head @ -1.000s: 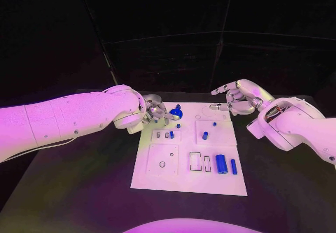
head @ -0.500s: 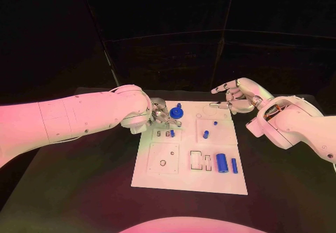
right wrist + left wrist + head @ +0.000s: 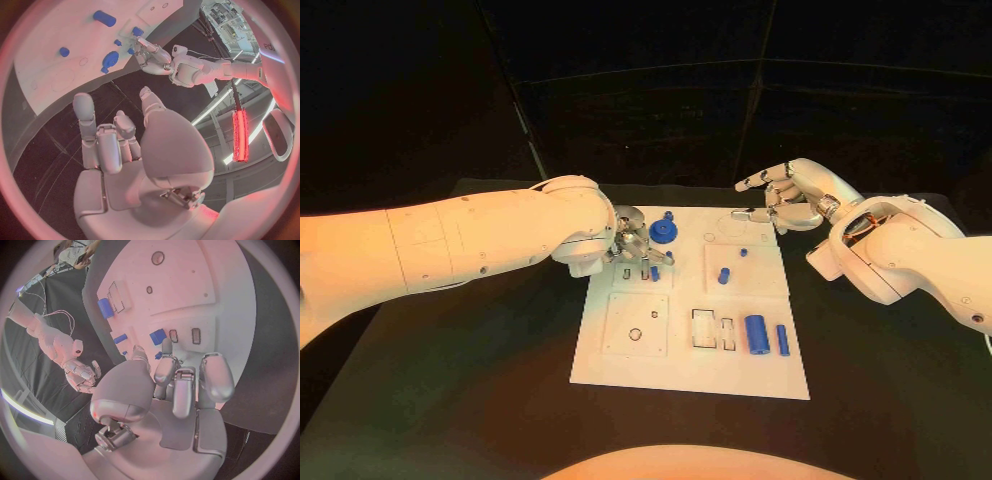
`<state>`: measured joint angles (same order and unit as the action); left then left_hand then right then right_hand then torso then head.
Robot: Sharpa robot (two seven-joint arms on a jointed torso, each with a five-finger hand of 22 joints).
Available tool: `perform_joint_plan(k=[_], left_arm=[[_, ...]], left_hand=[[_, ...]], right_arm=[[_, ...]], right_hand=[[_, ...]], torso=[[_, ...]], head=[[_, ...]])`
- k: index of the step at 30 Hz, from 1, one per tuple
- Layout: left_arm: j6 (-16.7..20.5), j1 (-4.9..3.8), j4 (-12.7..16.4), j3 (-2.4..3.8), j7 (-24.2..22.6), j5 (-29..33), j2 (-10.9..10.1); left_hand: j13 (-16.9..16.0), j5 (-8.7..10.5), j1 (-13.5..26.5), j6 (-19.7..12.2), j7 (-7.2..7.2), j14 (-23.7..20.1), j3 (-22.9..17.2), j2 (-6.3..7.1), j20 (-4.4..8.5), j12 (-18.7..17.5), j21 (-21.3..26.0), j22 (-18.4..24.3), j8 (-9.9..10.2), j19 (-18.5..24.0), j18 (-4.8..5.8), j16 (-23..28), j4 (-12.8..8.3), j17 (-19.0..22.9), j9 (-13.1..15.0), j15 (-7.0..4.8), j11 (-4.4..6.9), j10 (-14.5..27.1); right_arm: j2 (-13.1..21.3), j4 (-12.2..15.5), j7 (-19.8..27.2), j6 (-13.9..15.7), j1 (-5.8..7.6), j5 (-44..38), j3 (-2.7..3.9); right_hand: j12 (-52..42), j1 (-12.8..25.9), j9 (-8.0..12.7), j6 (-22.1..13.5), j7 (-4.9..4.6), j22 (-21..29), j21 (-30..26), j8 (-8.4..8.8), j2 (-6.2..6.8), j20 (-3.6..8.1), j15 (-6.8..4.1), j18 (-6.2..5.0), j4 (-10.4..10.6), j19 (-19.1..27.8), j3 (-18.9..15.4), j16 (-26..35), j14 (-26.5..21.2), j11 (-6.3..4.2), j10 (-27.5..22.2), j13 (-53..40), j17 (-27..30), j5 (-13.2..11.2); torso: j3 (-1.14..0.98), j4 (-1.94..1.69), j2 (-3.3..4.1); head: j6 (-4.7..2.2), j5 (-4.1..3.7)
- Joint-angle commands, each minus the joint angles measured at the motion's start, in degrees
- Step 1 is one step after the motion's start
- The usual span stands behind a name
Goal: Assemble the parts on the task board
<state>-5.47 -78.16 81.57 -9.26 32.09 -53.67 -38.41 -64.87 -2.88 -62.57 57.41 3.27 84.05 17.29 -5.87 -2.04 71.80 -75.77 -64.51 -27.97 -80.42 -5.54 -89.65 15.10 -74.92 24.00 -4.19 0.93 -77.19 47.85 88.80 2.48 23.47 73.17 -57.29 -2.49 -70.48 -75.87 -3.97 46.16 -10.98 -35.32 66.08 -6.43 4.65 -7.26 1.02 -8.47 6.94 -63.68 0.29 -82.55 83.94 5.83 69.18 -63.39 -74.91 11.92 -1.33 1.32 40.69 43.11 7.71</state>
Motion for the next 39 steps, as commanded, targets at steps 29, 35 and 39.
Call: perform_joint_plan(k=[29, 35, 39], left_arm=[[-4.1, -0.07, -0.9, -0.17, 0.8, -0.5, 1.5], [-4.1, -0.07, -0.9, -0.17, 0.7, -0.5, 1.6], [-4.0, -0.07, -0.9, -0.17, 0.7, -0.5, 1.6]], left_hand=[[-0.6, 0.10, -5.6, -1.9, -0.19, 6.0, -1.5, -2.21, 0.29, 0.4, -0.9, -0.9, -2.4, 0.6, 0.74, -0.4, -2.3, -15.1, 3.1, -0.37, 0.12, -0.4], [-0.7, 0.10, -7.5, -2.4, -0.18, 6.0, -3.1, -3.48, 0.27, 0.4, -1.0, -1.2, -2.9, 0.7, 0.75, -0.4, -3.9, -15.1, 3.9, -0.36, 0.10, -0.4], [-0.8, 0.06, -9.7, -2.8, -0.28, 6.0, -4.8, -4.41, 0.28, 0.3, -1.0, -1.3, -3.1, 0.7, 0.74, -0.4, -5.8, -15.1, 4.4, -0.41, 0.22, -0.4]], right_arm=[[-0.6, -0.7, -0.2, -1.4, 0.12, 0.3, 0.04], [-0.8, -0.9, -0.3, -1.6, 0.11, 0.2, 0.04], [-0.9, -1.0, -0.3, -1.7, 0.11, 0.2, 0.04]], right_hand=[[1.9, -0.8, 0.1, -0.4, 0.02, 3.9, -2.7, -0.77, -1.42, 0.04, 0.13, -1.52, 0.6, 2.2, -0.5, 2.0, 1.9, 0.00, -2.0, 2.6, 1.7, 1.5], [1.7, -0.9, 0.1, -0.5, 0.04, 3.9, -2.8, -0.84, -1.48, 0.06, 0.11, -1.51, 0.5, 2.2, -0.6, 2.0, 1.9, -0.02, -1.8, 2.4, 1.7, 1.8], [1.7, -1.0, 0.1, -0.5, 0.04, 4.0, -2.8, -0.88, -1.50, 0.07, 0.10, -1.51, 0.5, 2.2, -0.6, 2.1, 1.9, -0.03, -1.8, 2.5, 1.6, 1.9]], torso=[[0.00, 0.00, 0.03], [0.04, -0.09, 0.07], [0.04, -0.09, 0.03]], head=[[0.59, 0.02], [0.72, 0.05], [0.70, 0.04]])
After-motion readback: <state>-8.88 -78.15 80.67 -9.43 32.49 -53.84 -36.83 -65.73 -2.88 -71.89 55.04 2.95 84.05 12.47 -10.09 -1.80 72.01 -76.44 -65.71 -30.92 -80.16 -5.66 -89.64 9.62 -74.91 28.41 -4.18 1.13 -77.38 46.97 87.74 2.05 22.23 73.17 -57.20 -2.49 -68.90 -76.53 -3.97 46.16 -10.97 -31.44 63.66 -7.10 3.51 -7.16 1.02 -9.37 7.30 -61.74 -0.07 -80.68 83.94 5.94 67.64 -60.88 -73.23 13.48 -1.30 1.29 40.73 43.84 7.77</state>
